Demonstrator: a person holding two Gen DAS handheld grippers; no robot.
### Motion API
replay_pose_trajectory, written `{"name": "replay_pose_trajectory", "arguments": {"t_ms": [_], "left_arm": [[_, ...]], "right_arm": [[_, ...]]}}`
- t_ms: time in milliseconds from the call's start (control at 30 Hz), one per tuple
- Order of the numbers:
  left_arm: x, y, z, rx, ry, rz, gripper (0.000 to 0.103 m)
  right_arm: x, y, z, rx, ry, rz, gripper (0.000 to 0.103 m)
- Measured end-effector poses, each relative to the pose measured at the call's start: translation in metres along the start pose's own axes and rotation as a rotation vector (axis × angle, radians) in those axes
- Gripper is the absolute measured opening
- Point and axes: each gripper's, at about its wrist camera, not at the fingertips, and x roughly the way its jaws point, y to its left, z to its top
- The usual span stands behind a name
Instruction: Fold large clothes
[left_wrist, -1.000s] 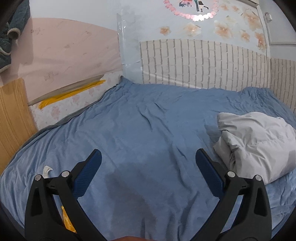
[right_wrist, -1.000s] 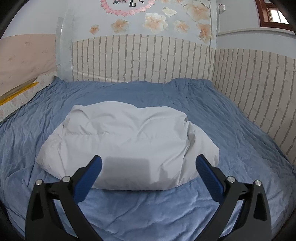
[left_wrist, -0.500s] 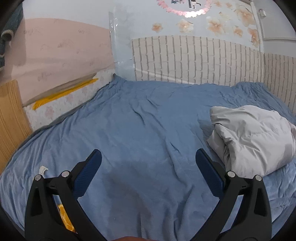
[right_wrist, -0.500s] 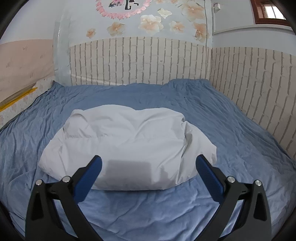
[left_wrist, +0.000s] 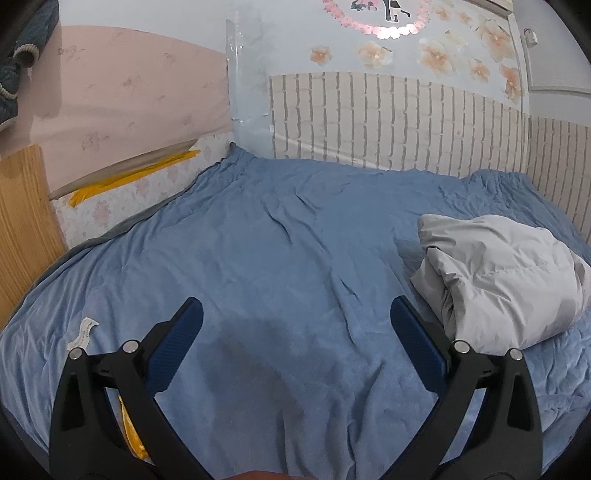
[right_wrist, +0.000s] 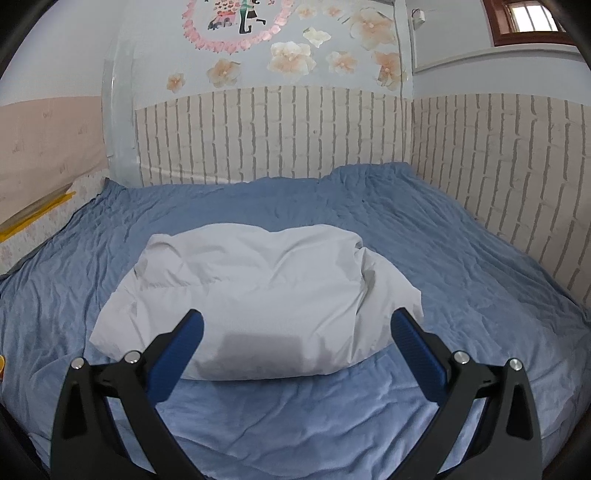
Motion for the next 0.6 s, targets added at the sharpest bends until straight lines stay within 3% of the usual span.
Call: {"name": "replay_pose_trajectory", "arguments": {"t_ms": [333, 600], "left_arm": [[-0.008, -0.003, -0.004, 0.019, -0.008, -0.034, 0.1], [-0.026, -0.012, -0.001, 0.041, -0.068, -0.039, 0.1]], "right_arm": [[-0.009, 0.002, 0.002, -0.003, -0.006, -0.001, 0.101], [-0.013, 0.004, 0.004, -0.017, -0.001, -0.004, 0.101]]}}
